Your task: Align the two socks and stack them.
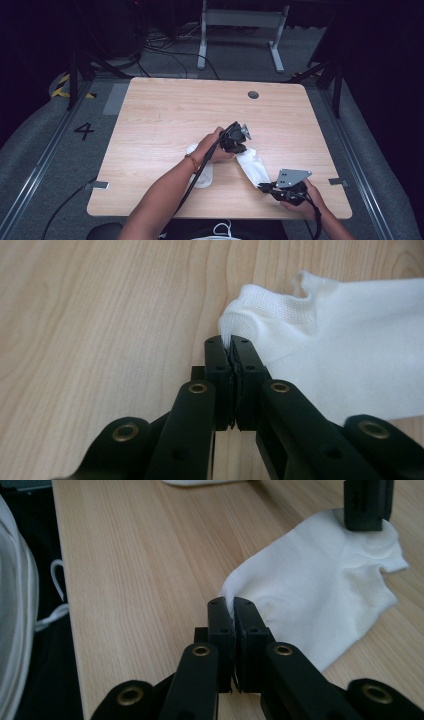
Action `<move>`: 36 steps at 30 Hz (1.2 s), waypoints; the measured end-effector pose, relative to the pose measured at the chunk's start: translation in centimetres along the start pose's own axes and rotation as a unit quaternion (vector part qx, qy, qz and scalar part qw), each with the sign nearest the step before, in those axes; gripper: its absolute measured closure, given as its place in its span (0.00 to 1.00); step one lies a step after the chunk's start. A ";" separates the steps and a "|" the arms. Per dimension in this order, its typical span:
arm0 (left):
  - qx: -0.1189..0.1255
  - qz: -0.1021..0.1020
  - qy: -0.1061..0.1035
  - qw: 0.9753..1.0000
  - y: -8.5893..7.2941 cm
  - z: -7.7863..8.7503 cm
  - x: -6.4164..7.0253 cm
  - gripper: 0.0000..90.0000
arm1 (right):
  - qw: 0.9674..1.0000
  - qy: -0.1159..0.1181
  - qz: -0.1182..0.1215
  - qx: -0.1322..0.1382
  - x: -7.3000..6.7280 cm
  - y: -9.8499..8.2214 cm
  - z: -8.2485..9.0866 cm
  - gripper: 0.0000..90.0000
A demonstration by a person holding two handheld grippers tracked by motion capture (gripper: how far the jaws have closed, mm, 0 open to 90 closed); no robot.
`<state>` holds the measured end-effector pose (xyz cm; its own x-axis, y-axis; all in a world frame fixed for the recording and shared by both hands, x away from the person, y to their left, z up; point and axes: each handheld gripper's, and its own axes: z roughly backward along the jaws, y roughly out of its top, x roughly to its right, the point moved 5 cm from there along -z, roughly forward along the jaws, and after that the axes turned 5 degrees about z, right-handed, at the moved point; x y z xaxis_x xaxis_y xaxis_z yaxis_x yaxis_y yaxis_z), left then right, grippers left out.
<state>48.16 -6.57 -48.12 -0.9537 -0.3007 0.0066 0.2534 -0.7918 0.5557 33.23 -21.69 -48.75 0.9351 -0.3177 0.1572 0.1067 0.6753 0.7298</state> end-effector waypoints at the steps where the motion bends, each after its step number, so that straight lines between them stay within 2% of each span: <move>1: -0.001 -0.001 0.004 1.000 0.0 0.4 -0.1 0.97 | 1.000 0.002 0.003 0.004 -0.1 0.5 -0.1 0.98; 5: -0.005 -0.008 0.013 1.000 -0.5 2.1 -0.8 0.97 | 1.000 0.007 0.014 0.020 -0.4 2.4 -0.9 0.98; 6: -0.005 -0.008 0.013 1.000 -0.5 2.1 -0.8 0.97 | 1.000 0.007 0.014 0.020 -0.4 2.4 -0.9 0.98; 9: -0.002 -0.001 0.023 1.000 -1.7 3.9 -2.1 0.97 | 0.999 0.014 0.028 0.026 -0.7 4.4 -2.4 0.98; 10: 0.000 0.004 0.024 1.000 -1.9 4.3 -2.3 0.97 | 0.999 0.015 0.034 0.029 -0.8 5.1 -2.9 0.98; 11: 0.000 0.004 0.024 1.000 -1.9 4.3 -2.3 0.97 | 0.999 0.015 0.034 0.029 -0.8 5.1 -2.9 0.98; 12: 0.003 0.007 0.027 1.000 -2.4 4.8 -2.7 0.97 | 0.999 0.016 0.038 0.032 -0.8 5.6 -3.3 0.98; 13: 0.007 0.011 0.031 0.999 -3.1 5.6 -3.3 0.97 | 0.998 0.020 0.047 0.036 -1.0 7.0 -4.3 0.98; 15: 0.010 0.015 0.035 0.999 -3.7 6.1 -3.6 0.97 | 0.998 0.021 0.051 0.037 -1.1 7.5 -4.8 0.98; 18: 0.012 0.023 0.042 0.999 -5.3 7.5 -4.6 0.97 | 0.997 0.029 0.062 0.035 -1.4 9.2 -6.7 0.98; 19: 0.014 0.030 0.044 0.998 -6.5 8.2 -5.1 0.97 | 0.997 0.033 0.067 0.035 -1.6 10.2 -7.8 0.98; 20: 0.014 0.030 0.044 0.998 -6.5 8.2 -5.1 0.97 | 0.996 0.035 0.070 0.034 -1.7 10.6 -8.4 0.98; 21: 0.013 0.040 0.041 0.998 -7.8 8.7 -5.6 0.97 | 0.996 0.040 0.071 0.032 -1.9 10.9 -8.9 0.98; 23: 0.015 0.043 0.042 0.998 -8.2 8.8 -5.8 0.97 | 0.996 0.042 0.074 0.031 -2.0 11.3 -9.5 0.98; 25: 0.008 0.051 0.043 0.998 -9.8 8.9 -6.2 0.97 | 0.996 0.048 0.076 0.026 -2.4 11.8 -10.6 0.98; 26: 0.009 0.059 0.037 0.998 -10.7 8.7 -6.5 0.97 | 0.995 0.054 0.077 0.018 -2.7 12.0 -11.7 0.98; 29: 0.005 0.065 0.035 0.997 -11.6 8.3 -6.6 0.97 | 0.995 0.063 0.080 0.000 -3.2 11.8 -13.1 0.98; 33: -0.007 0.073 0.031 0.997 -13.0 7.1 -6.6 0.97 | 0.994 0.072 0.083 -0.017 -3.4 11.4 -13.8 0.98; 36: 0.006 0.084 0.024 0.996 -13.5 6.8 -6.6 0.97 | 0.994 0.079 0.076 -0.020 -3.3 11.2 -13.7 0.98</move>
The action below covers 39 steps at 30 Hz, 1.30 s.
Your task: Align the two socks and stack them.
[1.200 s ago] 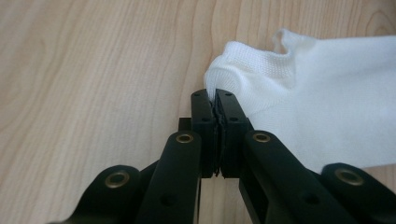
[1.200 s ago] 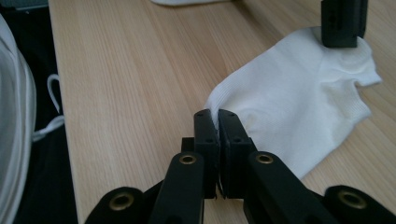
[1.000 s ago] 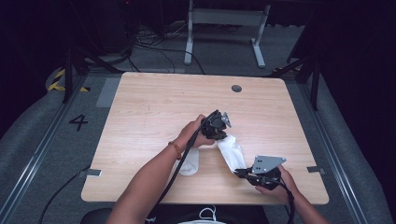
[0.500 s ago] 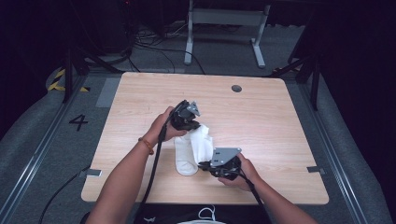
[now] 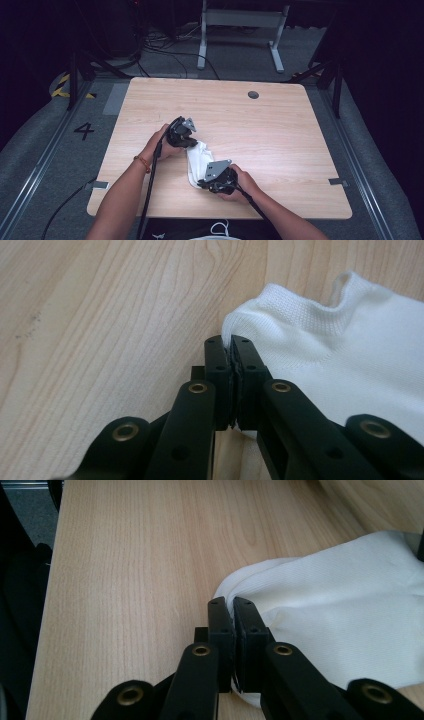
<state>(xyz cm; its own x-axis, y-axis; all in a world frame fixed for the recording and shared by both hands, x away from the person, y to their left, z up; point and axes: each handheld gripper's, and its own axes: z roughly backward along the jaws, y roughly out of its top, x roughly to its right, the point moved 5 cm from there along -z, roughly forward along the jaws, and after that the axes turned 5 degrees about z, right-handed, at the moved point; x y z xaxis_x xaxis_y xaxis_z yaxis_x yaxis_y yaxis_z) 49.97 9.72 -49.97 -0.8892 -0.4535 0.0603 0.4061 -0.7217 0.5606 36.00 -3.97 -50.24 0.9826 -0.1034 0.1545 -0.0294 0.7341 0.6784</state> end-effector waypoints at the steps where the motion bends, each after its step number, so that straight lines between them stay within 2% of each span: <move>1: 0.004 0.009 -0.006 1.000 -0.2 0.0 0.1 0.97 | 1.000 0.001 0.000 -0.003 0.0 -0.1 0.1 0.98; 4: 0.007 0.010 -0.008 1.000 -0.6 0.1 0.6 0.97 | 1.000 0.001 0.013 -0.014 -0.3 -1.0 0.9 0.98; 10: 0.008 0.011 -0.017 1.000 -1.1 0.4 2.0 0.97 | 1.000 0.009 0.009 -0.024 -0.6 -2.8 2.7 0.98; 12: 0.010 0.005 -0.015 1.000 -1.2 0.5 2.5 0.97 | 1.000 0.010 0.007 -0.023 -0.7 -3.1 3.0 0.98; 14: 0.025 -0.004 -0.012 1.000 -0.8 1.0 2.8 0.97 | 1.000 0.007 0.009 -0.022 -0.9 -3.3 3.4 0.98; 15: 0.025 -0.004 -0.012 1.000 -0.8 1.0 2.8 0.97 | 1.000 0.005 0.013 -0.022 -1.0 -3.3 3.5 0.98; 18: 0.048 0.004 -0.017 0.999 -0.6 1.3 2.7 0.97 | 1.000 -0.002 0.023 -0.020 -1.2 -2.9 3.7 0.98; 20: 0.048 0.005 -0.016 0.999 -0.5 1.2 2.8 0.97 | 1.000 -0.006 0.029 -0.008 -1.5 -2.3 4.1 0.98; 22: 0.048 0.000 -0.019 0.999 -0.4 1.1 2.8 0.97 | 0.999 -0.007 0.033 -0.004 -1.7 -1.8 4.3 0.98; 24: 0.046 -0.015 -0.026 0.998 -0.2 0.8 3.0 0.97 | 0.999 -0.006 0.040 -0.002 -2.1 -1.3 4.3 0.98; 28: 0.043 -0.022 -0.028 0.998 -0.2 0.7 3.3 0.96 | 0.998 -0.010 0.063 -0.013 -2.9 -0.8 4.1 0.98; 31: 0.042 -0.019 -0.025 0.999 -0.3 0.4 3.3 0.95 | 0.998 -0.004 0.060 -0.023 -3.0 -1.2 3.5 0.98; 32: 0.030 -0.024 -0.013 0.999 -0.7 0.1 3.1 0.95 | 0.998 -0.003 0.060 -0.028 -2.9 -1.5 3.2 0.98; 33: 0.028 -0.016 -0.014 0.999 -0.9 -0.1 2.9 0.94 | 0.998 -0.001 0.058 -0.029 -2.9 -1.7 3.1 0.98; 35: 0.029 -0.015 -0.018 0.999 -1.0 0.0 2.8 0.94 | 0.998 0.005 0.052 -0.030 -2.8 -1.9 2.8 0.98; 37: 0.037 0.001 -0.017 0.999 -1.3 0.1 2.5 0.89 | 0.999 0.013 0.040 -0.028 -2.6 -2.3 2.5 0.98; 38: 0.037 0.001 -0.017 0.999 -1.3 0.1 2.5 0.85 | 0.999 0.013 0.040 -0.028 -2.6 -2.3 2.5 0.98; 39: 0.041 0.013 -0.014 0.999 -1.4 0.2 2.2 0.82 | 0.999 0.019 0.028 -0.023 -2.5 -2.4 2.5 0.98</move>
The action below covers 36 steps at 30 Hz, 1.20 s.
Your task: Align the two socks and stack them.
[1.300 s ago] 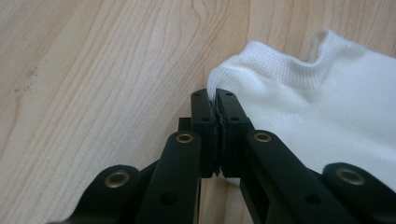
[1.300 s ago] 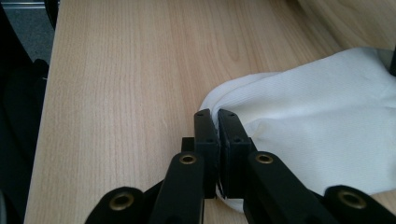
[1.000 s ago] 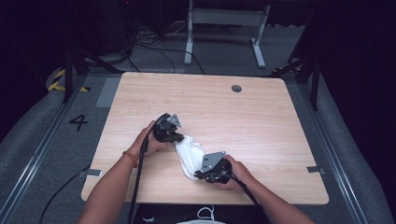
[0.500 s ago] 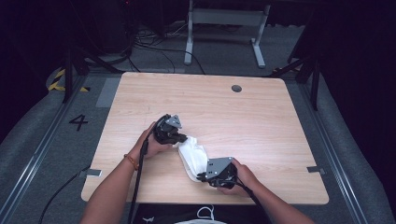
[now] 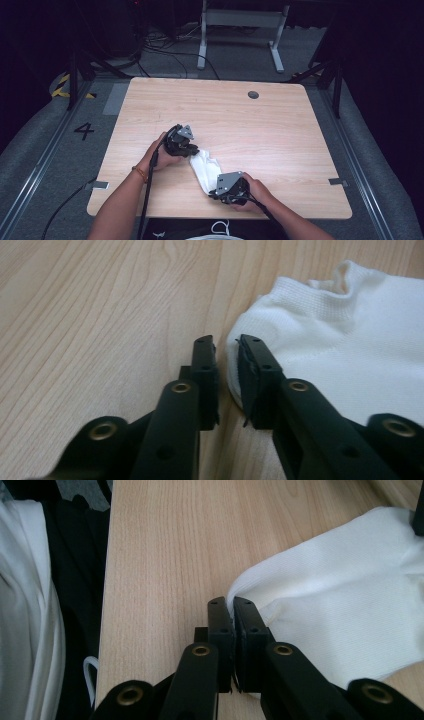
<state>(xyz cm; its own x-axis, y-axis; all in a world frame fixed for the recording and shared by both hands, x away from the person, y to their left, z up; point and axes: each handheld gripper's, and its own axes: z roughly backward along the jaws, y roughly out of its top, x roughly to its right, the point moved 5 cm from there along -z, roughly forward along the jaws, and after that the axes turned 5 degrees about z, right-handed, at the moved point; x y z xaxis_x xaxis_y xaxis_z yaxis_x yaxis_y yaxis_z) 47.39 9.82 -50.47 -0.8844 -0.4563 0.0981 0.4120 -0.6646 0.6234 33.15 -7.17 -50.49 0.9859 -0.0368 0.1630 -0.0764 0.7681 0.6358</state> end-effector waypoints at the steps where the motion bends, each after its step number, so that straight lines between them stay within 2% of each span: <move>1: 0.000 0.000 0.000 1.000 0.0 0.0 0.0 0.79 | 1.000 0.000 0.000 0.000 0.0 0.0 0.0 0.98; 2: 0.000 0.007 0.013 1.000 0.0 0.1 -0.2 0.73 | 1.000 0.004 -0.006 0.006 0.1 -0.1 0.0 0.97; 3: 0.000 0.007 0.013 1.000 0.0 0.1 -0.2 0.65 | 1.000 0.004 -0.006 0.006 0.1 -0.1 0.0 0.97; 4: 0.000 0.020 0.025 0.999 0.1 0.5 -0.3 0.59 | 1.000 0.004 -0.012 0.010 0.2 -0.2 0.0 0.94; 5: 0.000 0.020 0.025 0.999 0.1 0.5 -0.3 0.57 | 1.000 0.004 -0.012 0.012 0.2 -0.2 0.1 0.89; 6: 0.010 0.025 0.041 0.999 0.4 1.2 0.0 0.53 | 1.000 0.001 -0.014 0.012 0.2 -0.2 0.1 0.85; 7: 0.016 0.028 0.048 0.998 0.5 1.6 0.3 0.46 | 1.000 -0.003 -0.016 0.012 0.2 -0.2 0.2 0.84; 8: 0.016 0.028 0.048 0.998 0.5 1.6 0.3 0.44 | 1.000 -0.003 -0.016 0.012 0.2 -0.2 0.2 0.84; 9: 0.024 0.029 0.049 0.998 0.7 2.1 0.8 0.44 | 1.000 -0.003 -0.014 0.015 0.2 -0.2 0.4 0.81; 10: 0.039 0.020 0.045 0.998 1.0 2.7 1.6 0.43 | 1.000 -0.005 -0.016 0.019 0.2 -0.1 0.6 0.79; 12: 0.048 0.012 0.043 0.998 1.2 3.1 2.7 0.42 | 0.999 -0.013 -0.020 0.026 0.4 0.0 1.1 0.73; 13: 0.048 0.003 0.035 0.998 1.2 3.2 3.9 0.42 | 0.999 -0.021 -0.025 0.028 0.5 0.1 1.5 0.69; 14: 0.048 0.003 0.035 0.998 1.2 3.2 3.9 0.42 | 0.999 -0.024 -0.031 0.032 0.6 0.1 1.9 0.69; 15: 0.040 -0.012 0.029 0.999 0.8 2.7 5.4 0.42 | 0.998 -0.026 -0.034 0.037 0.7 0.1 2.3 0.68; 17: 0.034 -0.013 0.026 0.999 0.6 2.5 5.8 0.42 | 0.998 -0.033 -0.035 0.041 0.9 0.2 2.7 0.67; 18: 0.028 -0.020 0.015 0.999 0.2 1.9 6.9 0.42 | 0.997 -0.042 -0.039 0.051 1.3 0.2 3.4 0.68; 19: 0.021 -0.024 0.015 0.999 -0.1 1.6 7.4 0.42 | 0.996 -0.051 -0.042 0.056 1.5 0.2 3.8 0.69; 21: 0.018 -0.027 0.012 0.999 -0.4 1.3 8.1 0.42 | 0.994 -0.075 -0.049 0.060 2.3 0.0 4.3 0.74; 23: 0.011 -0.033 0.010 0.999 -0.6 0.9 8.4 0.42 | 0.992 -0.092 -0.058 0.062 3.2 -0.4 4.3 0.77; 24: 0.011 -0.033 0.010 0.999 -0.6 0.9 8.4 0.42 | 0.992 -0.092 -0.058 0.062 3.2 -0.4 4.3 0.77; 25: 0.001 -0.036 0.014 0.999 -0.8 0.4 8.5 0.42 | 0.991 -0.096 -0.068 0.068 4.2 -0.7 3.7 0.80; 26: -0.008 -0.036 0.012 0.999 -1.0 0.2 8.4 0.42 | 0.991 -0.095 -0.068 0.067 4.4 -0.8 3.5 0.80; 29: -0.015 -0.032 0.006 0.999 -1.2 -0.2 8.3 0.41 | 0.992 -0.098 -0.063 0.057 5.0 -1.1 2.4 0.81; 31: -0.012 -0.028 0.000 1.000 -1.3 -0.3 8.2 0.40 | 0.992 -0.095 -0.061 0.050 5.4 -1.3 1.5 0.81; 34: -0.011 -0.038 -0.001 0.999 -1.4 -0.3 8.3 0.39 | 0.994 -0.093 -0.055 0.021 5.7 -2.1 0.1 0.82; 36: -0.009 -0.037 0.000 0.999 -1.5 -0.3 8.3 0.40 | 0.993 -0.077 -0.078 0.035 6.0 -2.4 0.2 0.83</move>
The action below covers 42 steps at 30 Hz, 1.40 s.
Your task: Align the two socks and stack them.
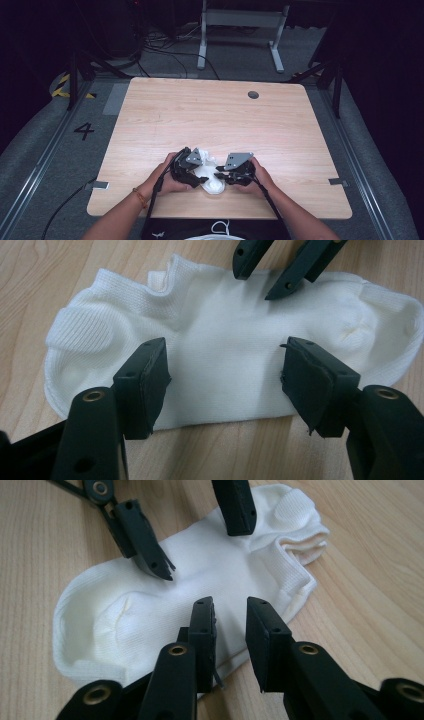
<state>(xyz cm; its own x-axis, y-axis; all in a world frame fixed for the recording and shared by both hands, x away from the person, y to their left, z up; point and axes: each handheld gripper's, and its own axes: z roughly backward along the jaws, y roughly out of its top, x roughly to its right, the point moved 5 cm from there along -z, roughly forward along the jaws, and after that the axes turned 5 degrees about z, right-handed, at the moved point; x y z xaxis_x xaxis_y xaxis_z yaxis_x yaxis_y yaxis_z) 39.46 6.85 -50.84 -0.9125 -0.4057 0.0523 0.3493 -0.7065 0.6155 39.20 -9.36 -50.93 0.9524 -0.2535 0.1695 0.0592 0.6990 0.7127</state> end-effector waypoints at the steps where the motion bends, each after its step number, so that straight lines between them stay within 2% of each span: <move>1: 0.004 -0.002 0.001 1.000 0.0 0.0 0.0 0.40 | 1.000 -0.002 0.002 -0.002 0.0 0.0 0.1 0.83; 7: 0.006 -0.008 -0.003 1.000 0.1 -0.1 -0.1 0.39 | 0.999 -0.031 0.018 -0.032 0.0 -0.3 1.3 0.83; 9: 0.006 -0.008 -0.004 1.000 0.0 -0.1 -0.1 0.39 | 0.999 -0.025 0.016 -0.022 -0.1 -0.1 1.7 0.83; 10: 0.006 -0.009 -0.004 1.000 0.0 -0.1 -0.2 0.39 | 1.000 -0.016 0.014 -0.006 -0.4 0.2 2.0 0.82; 11: 0.006 -0.009 -0.005 1.000 0.1 -0.1 -0.2 0.39 | 1.000 0.004 0.023 0.014 -1.2 0.8 2.4 0.80; 12: 0.006 -0.009 -0.005 1.000 0.1 -0.1 -0.2 0.39 | 0.999 0.008 0.029 0.017 -1.6 1.0 2.4 0.80; 14: 0.008 -0.007 -0.006 1.000 0.1 -0.2 -0.1 0.39 | 0.999 0.013 0.048 0.014 -2.5 1.4 2.1 0.78; 16: 0.006 -0.011 -0.005 1.000 0.1 -0.2 -0.2 0.39 | 0.998 0.018 0.053 0.011 -2.9 1.4 1.9 0.77; 17: 0.006 -0.010 -0.005 1.000 0.1 -0.2 -0.2 0.39 | 0.998 0.024 0.057 0.005 -3.1 1.4 1.5 0.77; 18: 0.006 -0.010 -0.004 1.000 0.1 -0.1 -0.1 0.39 | 0.998 0.023 0.061 -0.013 -3.2 1.1 0.9 0.77; 20: 0.006 -0.012 -0.005 1.000 0.1 -0.2 -0.2 0.39 | 0.998 0.023 0.058 -0.017 -3.1 0.9 0.8 0.77; 21: 0.005 -0.011 -0.005 1.000 0.1 -0.1 -0.2 0.39 | 0.998 0.027 0.047 -0.018 -3.0 0.8 0.8 0.77; 23: 0.005 -0.014 -0.006 1.000 0.0 -0.1 -0.2 0.39 | 0.998 0.017 0.047 -0.031 -2.6 0.4 1.0 0.77; 24: 0.005 -0.015 -0.005 1.000 0.0 -0.1 -0.2 0.39 | 0.998 0.016 0.039 -0.036 -2.3 0.2 1.2 0.77; 27: 0.005 -0.012 -0.006 1.000 0.0 -0.1 -0.2 0.39 | 0.999 0.023 0.027 -0.036 -1.9 -0.2 1.4 0.77; 34: 0.006 -0.016 -0.007 1.000 0.0 -0.2 -0.2 0.39 | 0.998 0.014 0.035 -0.050 -1.7 -0.1 2.3 0.74; 35: 0.006 -0.016 -0.008 1.000 0.0 -0.2 -0.3 0.39 | 0.999 0.016 0.025 -0.043 -1.4 -0.1 2.7 0.74; 38: 0.007 -0.017 -0.010 1.000 0.1 -0.2 -0.3 0.39 | 1.000 -0.008 0.007 -0.028 -0.5 0.0 3.2 0.76; 39: 0.007 -0.017 -0.011 1.000 0.1 -0.2 -0.3 0.39 | 1.000 -0.015 0.004 -0.013 -0.2 0.3 3.1 0.76; 42: 0.007 -0.015 -0.010 1.000 0.1 -0.3 -0.3 0.39 | 1.000 -0.015 0.016 0.014 -0.1 1.2 2.3 0.76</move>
<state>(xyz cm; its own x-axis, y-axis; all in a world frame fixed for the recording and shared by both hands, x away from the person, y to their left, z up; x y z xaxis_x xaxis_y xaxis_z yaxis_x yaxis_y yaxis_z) 39.83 6.71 -50.97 -0.9270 -0.3717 0.0493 0.3182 -0.7103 0.6278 38.47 -10.09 -48.52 0.9441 -0.2513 0.2132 0.0192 0.6878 0.7257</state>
